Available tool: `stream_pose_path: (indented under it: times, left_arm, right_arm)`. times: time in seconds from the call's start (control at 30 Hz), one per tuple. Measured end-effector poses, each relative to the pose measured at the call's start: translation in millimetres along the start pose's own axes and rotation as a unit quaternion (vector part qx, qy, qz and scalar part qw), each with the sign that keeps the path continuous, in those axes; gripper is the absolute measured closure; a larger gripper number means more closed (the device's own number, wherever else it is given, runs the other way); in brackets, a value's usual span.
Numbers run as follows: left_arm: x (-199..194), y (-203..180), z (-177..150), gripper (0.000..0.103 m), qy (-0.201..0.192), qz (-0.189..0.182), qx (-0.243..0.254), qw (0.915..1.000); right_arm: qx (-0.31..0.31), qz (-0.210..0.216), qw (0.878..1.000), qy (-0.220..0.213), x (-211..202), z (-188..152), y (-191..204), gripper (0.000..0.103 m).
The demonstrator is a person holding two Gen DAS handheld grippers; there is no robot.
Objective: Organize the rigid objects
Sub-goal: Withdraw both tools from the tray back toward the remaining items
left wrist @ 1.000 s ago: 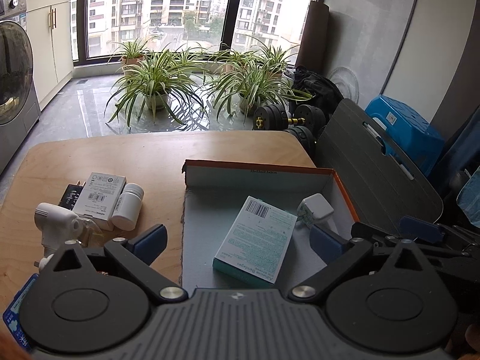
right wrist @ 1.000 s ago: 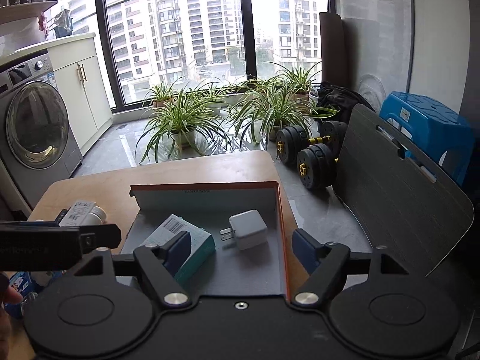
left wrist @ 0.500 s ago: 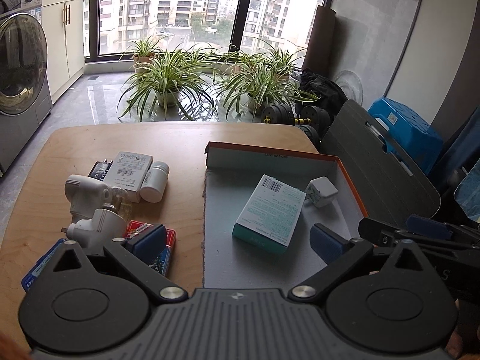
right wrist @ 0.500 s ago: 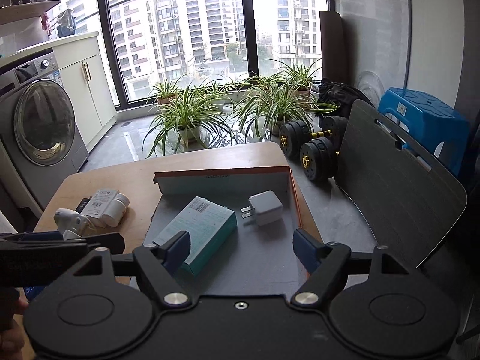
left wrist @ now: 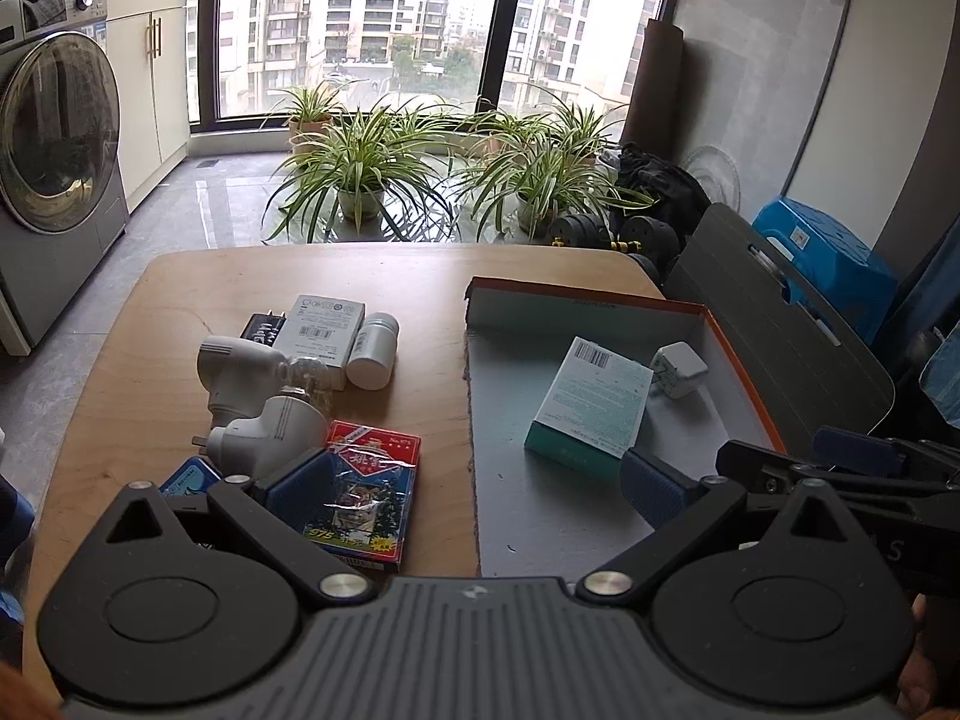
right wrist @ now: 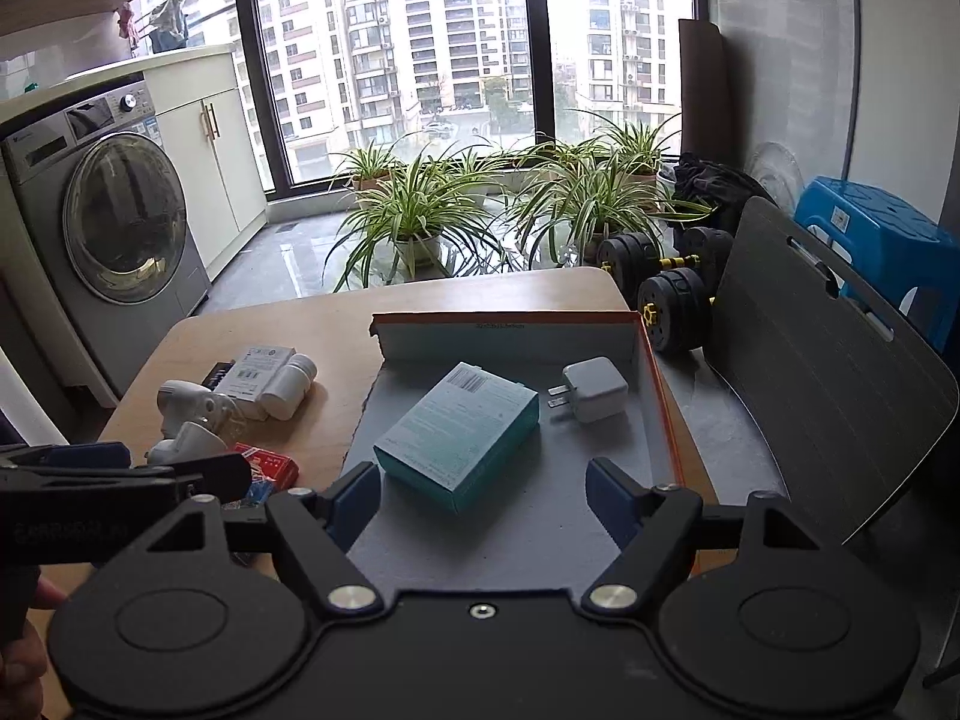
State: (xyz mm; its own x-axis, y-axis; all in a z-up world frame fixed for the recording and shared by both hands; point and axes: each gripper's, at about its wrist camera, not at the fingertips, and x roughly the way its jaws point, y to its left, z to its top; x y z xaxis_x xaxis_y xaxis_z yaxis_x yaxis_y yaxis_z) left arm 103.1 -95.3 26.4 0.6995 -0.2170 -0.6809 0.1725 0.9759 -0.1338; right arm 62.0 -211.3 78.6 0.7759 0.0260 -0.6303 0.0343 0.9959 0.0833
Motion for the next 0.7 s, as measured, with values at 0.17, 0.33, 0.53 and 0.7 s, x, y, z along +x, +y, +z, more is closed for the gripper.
stream_pose_path:
  times: [0.17, 0.33, 0.53, 0.7]
  left_arm:
    - [-5, 9, -2, 0.000, -0.003, 0.009, -0.001, 1.0000]
    - [-9, 19, -3, 0.000, -0.005, 0.018, -0.003, 0.9998]
    - [-11, 30, -7, 0.000, -0.003, 0.024, -0.004, 0.9997]
    - [-12, 37, -10, 0.000, -0.001, 0.028, -0.006, 0.9996]
  right_arm:
    - [-0.003, 0.013, 1.000, 0.003, 0, -2, 11, 0.014]
    - [-0.013, 0.021, 1.000, 0.007, 3, -4, 21, 0.014]
    - [-0.020, 0.028, 0.999, 0.012, 6, -7, 34, 0.014]
    - [-0.022, 0.032, 0.999, 0.016, 9, -10, 40, 0.014]
